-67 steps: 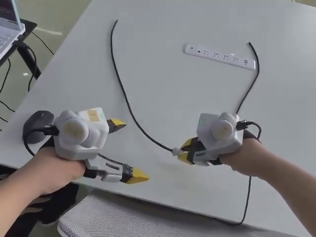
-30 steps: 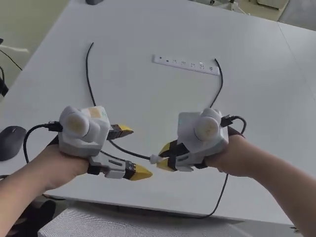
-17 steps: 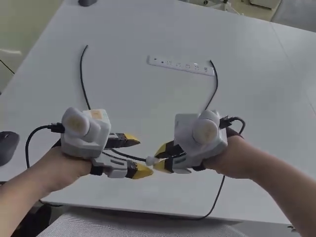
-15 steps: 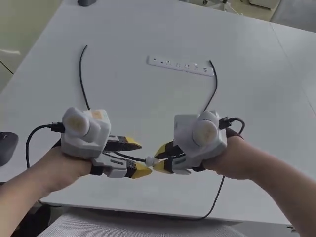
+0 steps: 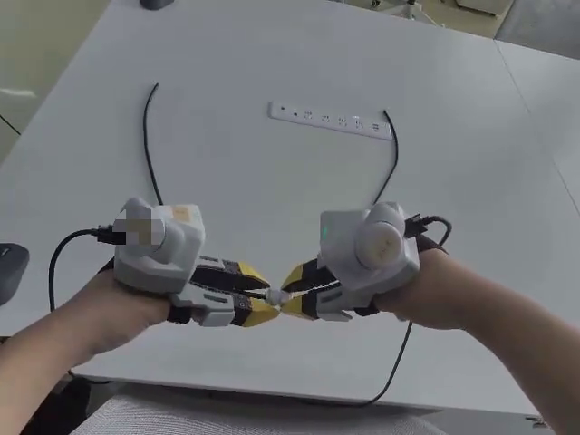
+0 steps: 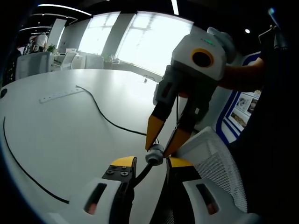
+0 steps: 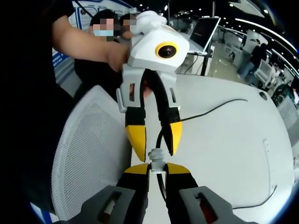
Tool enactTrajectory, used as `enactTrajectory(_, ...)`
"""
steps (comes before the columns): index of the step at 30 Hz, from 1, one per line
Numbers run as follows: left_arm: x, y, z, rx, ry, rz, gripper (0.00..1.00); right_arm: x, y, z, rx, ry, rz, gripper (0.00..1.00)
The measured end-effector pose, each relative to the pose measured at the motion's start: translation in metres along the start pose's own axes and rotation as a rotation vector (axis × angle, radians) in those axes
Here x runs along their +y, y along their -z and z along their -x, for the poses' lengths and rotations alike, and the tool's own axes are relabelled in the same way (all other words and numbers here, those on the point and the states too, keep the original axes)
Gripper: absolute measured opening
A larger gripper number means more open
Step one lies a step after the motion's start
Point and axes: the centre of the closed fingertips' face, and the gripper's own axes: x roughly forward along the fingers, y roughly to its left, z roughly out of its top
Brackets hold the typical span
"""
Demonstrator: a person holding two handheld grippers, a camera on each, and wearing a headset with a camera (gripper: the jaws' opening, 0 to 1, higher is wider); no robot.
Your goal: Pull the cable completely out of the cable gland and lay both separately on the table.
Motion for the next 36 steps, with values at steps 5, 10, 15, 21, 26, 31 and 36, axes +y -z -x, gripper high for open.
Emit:
enactTrajectory(5, 0.000, 0.000, 0.000, -0.003, 0.002, 0.005, 0.24, 0.000, -0.001, 0.000, -0.011, -0.004, 0.000, 0.07)
enactTrajectory(10, -0.002, 0.000, -0.002, -0.010, 0.010, 0.001, 0.22, 0.000, 0.000, 0.000, -0.014, -0.011, 0.000, 0.07)
enactTrajectory(15, -0.009, 0.000, -0.005, -0.014, 0.042, -0.016, 0.16, 0.001, 0.003, 0.002, -0.022, -0.021, -0.006, 0.07)
enactTrajectory(21, -0.012, 0.000, -0.007, -0.016, 0.042, -0.009, 0.15, 0.005, 0.006, 0.003, -0.042, -0.038, -0.007, 0.07)
enactTrajectory(26, -0.013, -0.001, -0.005, -0.013, 0.029, -0.029, 0.15, 0.005, 0.003, 0.004, -0.064, -0.041, 0.015, 0.07)
enactTrajectory(31, -0.011, -0.006, -0.002, -0.025, 0.010, -0.041, 0.15, 0.003, 0.000, 0.007, -0.094, -0.025, 0.054, 0.08)
enactTrajectory(36, -0.013, -0.009, -0.002, -0.023, 0.005, -0.065, 0.14, 0.001, -0.001, 0.011, -0.125, -0.026, 0.023, 0.09)
